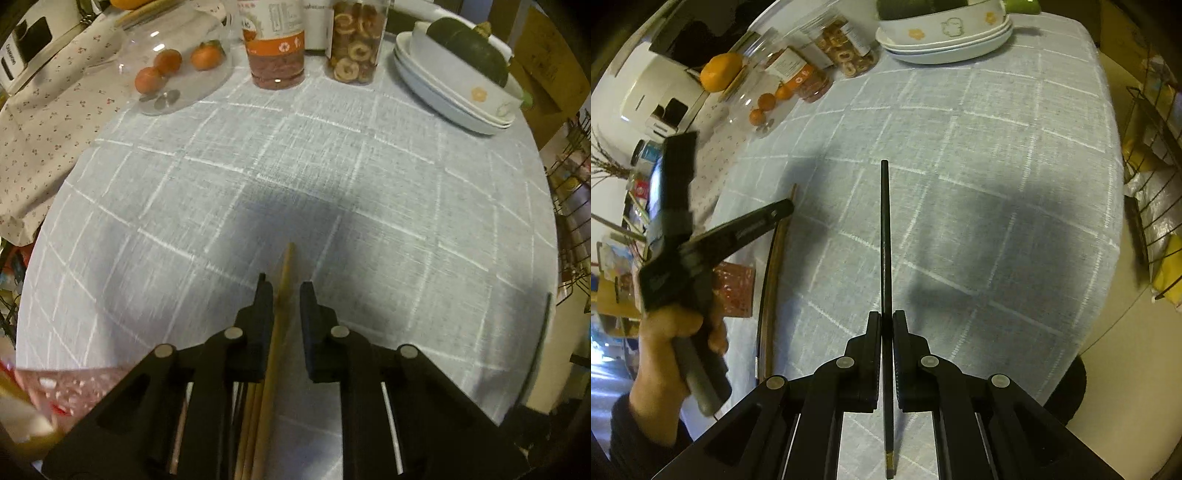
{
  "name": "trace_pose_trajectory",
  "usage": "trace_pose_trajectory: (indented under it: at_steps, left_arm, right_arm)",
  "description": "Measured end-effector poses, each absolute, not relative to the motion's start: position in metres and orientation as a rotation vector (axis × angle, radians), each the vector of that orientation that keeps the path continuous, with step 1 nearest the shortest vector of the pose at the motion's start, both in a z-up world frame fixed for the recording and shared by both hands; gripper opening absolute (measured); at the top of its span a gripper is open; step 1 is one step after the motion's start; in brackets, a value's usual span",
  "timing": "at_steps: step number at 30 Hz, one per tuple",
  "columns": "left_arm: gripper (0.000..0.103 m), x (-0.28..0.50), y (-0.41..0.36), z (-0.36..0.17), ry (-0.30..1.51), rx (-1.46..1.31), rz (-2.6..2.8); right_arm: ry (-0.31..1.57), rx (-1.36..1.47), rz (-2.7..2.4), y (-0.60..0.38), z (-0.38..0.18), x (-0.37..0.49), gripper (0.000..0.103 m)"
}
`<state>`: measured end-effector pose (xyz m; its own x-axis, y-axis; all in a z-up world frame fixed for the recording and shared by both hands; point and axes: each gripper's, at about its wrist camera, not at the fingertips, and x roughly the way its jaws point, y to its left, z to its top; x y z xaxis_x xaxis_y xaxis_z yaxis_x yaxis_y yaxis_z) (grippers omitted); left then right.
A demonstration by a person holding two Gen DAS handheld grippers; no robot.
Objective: Organize utensils
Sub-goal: 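Grasp a wooden chopstick with the left tool while the right tool holds the black chopstick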
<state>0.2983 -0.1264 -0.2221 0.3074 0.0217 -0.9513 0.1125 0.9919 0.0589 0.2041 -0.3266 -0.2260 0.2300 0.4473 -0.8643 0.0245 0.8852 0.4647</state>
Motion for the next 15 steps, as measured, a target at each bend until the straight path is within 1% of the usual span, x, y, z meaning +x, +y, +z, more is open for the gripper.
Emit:
trace_pose_trajectory:
  at_steps: [3,7,10,15]
  left_arm:
    - [0.014,0.304,-0.128,-0.226,1.266,0.137,-0.055]
    - [0.007,0.303,-0.133,-0.226,1.281,0.149,-0.054]
    - [0.006,0.293,-0.140,-0.221,1.276,0.176,-0.071]
    - [0.006,0.250,-0.153,-0.191,1.221,0.185,-0.146]
  right_arm:
    - [1.337,0.422,0.300,-0.325,-0.231,0.204,0.006]
    - [1.365,0.426,0.275,-0.328,-0.242,0.205,0.006]
    - [1.349,0.430,0.270,-0.329,-0.237,0.204,0.006]
    - [1.288,0.415,0.282,-0.327,-0.214,0.195,0.006]
